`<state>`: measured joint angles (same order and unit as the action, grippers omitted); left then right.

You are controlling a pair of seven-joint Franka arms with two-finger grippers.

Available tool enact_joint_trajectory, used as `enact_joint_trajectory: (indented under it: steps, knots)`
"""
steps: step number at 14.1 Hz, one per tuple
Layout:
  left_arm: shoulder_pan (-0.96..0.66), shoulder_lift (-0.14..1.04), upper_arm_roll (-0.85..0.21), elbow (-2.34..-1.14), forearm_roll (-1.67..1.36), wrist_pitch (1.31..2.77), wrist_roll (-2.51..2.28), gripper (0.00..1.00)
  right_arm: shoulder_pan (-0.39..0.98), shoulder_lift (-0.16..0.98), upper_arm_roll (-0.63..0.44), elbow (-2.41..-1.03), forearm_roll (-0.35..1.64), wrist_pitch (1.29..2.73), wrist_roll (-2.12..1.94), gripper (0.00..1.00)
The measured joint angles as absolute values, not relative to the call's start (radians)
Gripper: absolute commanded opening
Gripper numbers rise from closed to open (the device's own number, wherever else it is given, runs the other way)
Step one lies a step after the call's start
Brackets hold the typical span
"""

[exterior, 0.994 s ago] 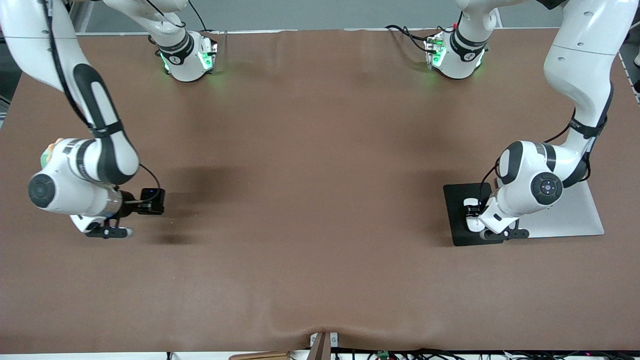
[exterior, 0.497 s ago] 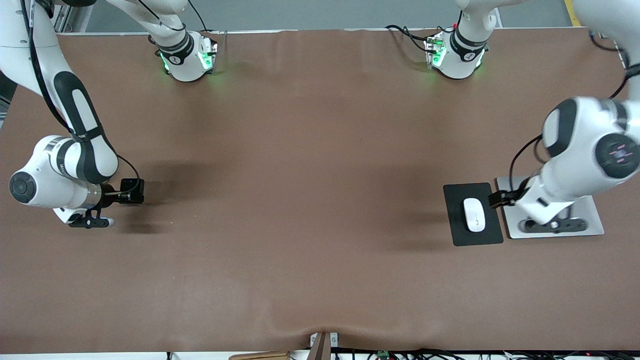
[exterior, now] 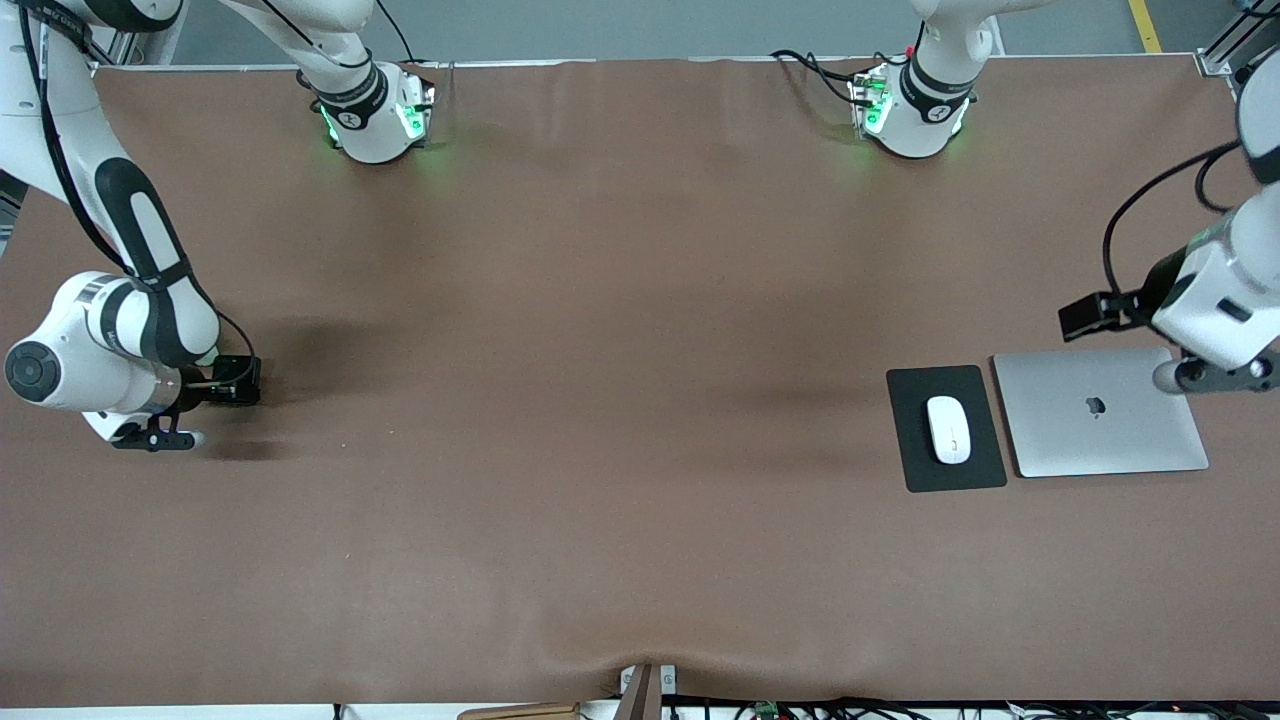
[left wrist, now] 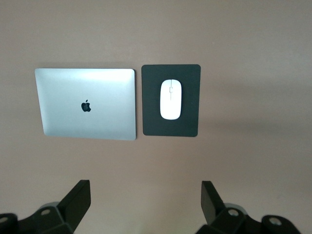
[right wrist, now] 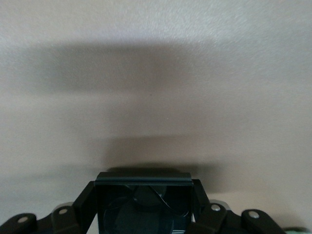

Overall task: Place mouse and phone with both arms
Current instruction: 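Raise the left gripper away while the right gripper lowers the phone, then open the right gripper and lift it off the phone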

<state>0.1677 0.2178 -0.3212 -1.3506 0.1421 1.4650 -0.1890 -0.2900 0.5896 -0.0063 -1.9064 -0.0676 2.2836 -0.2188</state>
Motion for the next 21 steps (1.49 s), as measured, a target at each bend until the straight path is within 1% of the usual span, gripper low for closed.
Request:
enact_joint_trajectory:
  steps: [3, 5, 8, 9, 11, 17, 21]
  knots:
    - [0.161, 0.134, -0.322, -1.351, 0.132, 1.434, -0.180, 1.00, -0.290, 0.595, -0.003, -1.900, -0.068, 2.284, -0.219, 1.00]
    - [0.129, 0.095, -0.301, -1.372, 0.132, 1.424, -0.154, 1.00, -0.284, 0.590, 0.007, -1.857, -0.069, 2.249, -0.219, 1.00]
    - [0.011, 0.049, -0.176, -1.434, 0.132, 1.423, -0.143, 1.00, -0.235, 0.556, 0.018, -1.709, -0.069, 2.015, -0.218, 1.00]
    - [-0.006, 0.038, -0.149, -1.451, 0.129, 1.423, -0.135, 1.00, -0.211, 0.536, 0.019, -1.666, -0.069, 1.960, -0.213, 1.00]
    - [-0.010, 0.026, -0.126, -1.470, 0.116, 1.425, -0.119, 1.00, -0.172, 0.486, 0.020, -1.635, -0.069, 1.912, -0.182, 1.00]
    - [-0.010, -0.045, -0.113, -1.539, 0.093, 1.454, -0.114, 1.00, -0.062, 0.301, 0.024, -1.630, -0.064, 1.767, 0.004, 1.00]
    - [-0.011, -0.071, -0.113, -1.565, 0.023, 1.467, -0.114, 1.00, -0.062, 0.168, 0.016, -1.629, -0.018, 1.721, 0.011, 1.00]
